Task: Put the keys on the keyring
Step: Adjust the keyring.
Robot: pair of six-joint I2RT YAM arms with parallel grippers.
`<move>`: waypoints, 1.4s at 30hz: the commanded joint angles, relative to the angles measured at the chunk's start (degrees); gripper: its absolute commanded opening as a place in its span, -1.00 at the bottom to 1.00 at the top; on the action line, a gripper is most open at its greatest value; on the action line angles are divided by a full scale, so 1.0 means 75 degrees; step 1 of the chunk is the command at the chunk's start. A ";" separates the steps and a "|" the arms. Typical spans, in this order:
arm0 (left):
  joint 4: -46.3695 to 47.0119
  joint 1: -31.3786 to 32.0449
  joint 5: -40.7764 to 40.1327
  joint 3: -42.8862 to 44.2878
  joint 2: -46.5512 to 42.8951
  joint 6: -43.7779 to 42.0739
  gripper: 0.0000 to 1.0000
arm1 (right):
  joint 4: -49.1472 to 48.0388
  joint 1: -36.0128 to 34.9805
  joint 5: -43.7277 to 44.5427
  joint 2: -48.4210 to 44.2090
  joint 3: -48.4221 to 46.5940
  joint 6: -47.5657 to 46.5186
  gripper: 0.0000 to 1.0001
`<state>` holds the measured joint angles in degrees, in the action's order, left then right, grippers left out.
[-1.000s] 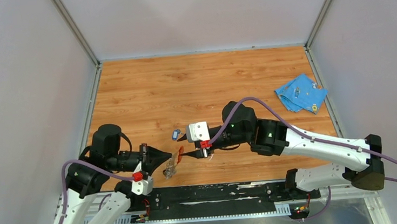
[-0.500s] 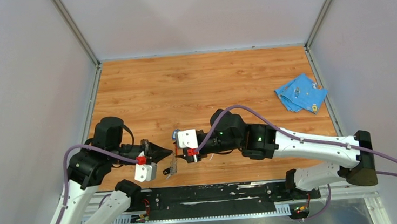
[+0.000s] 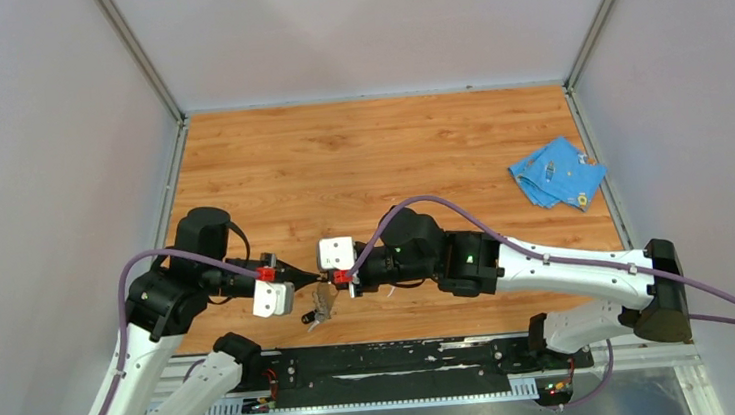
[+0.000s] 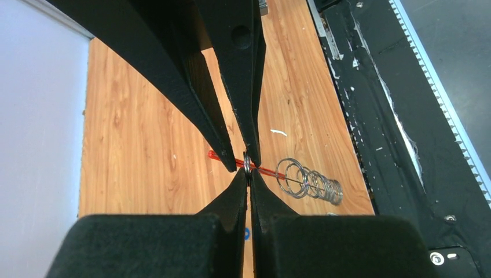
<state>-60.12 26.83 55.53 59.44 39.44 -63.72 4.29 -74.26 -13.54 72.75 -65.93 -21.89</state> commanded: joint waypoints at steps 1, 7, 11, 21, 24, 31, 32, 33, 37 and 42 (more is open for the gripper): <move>0.0059 0.0032 0.0080 0.0126 -0.0029 0.0211 -1.00 | -0.0073 -0.0089 0.0432 -0.0022 -0.0184 0.0210 -0.59; 0.0060 0.0032 0.0060 0.0109 0.0002 0.0244 -1.00 | -0.0039 -0.0095 0.0484 -0.0119 -0.0203 0.0276 -0.45; 0.0059 0.0032 0.0084 0.0112 0.0002 0.0240 -1.00 | -0.0039 -0.0093 0.0521 -0.0103 -0.0266 0.0365 -0.45; 0.0068 0.0032 0.0026 0.0044 -0.0026 0.0217 -1.00 | -0.0141 -0.0083 0.0434 -0.0208 -0.0258 0.0605 -0.68; 0.0060 0.0032 0.0066 0.0023 -0.0041 0.0203 -1.00 | -0.0215 -0.0082 0.0423 -0.0225 -0.0218 0.0669 -0.85; 0.0062 0.0032 0.0189 -0.0091 -0.0137 0.0266 -1.00 | -0.0502 0.0000 0.0562 -0.0269 -0.0083 0.0880 -0.99; 0.0059 0.0032 0.0238 -0.0086 -0.0138 0.0327 -0.95 | -0.0767 0.0044 0.0582 -0.0303 -0.0010 0.0959 -0.99; 0.0060 0.0032 0.0283 -0.0078 -0.0130 0.0434 -0.79 | -0.0957 0.0088 0.0580 -0.0363 0.0100 0.1067 -0.99; 0.0064 0.0032 0.0228 -0.0089 -0.0166 0.1102 -0.24 | -0.2048 0.0372 0.0304 -0.0711 0.0807 0.1861 -0.99; 0.0319 0.0032 -0.0010 -0.0307 -0.0463 0.1799 -0.24 | -0.3104 0.0555 -0.0302 -0.0971 0.1506 0.2482 -0.99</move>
<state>-58.57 26.81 55.18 58.54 37.78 -56.66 -8.21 -71.53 -13.02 67.33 -57.12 -8.64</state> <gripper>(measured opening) 0.384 0.009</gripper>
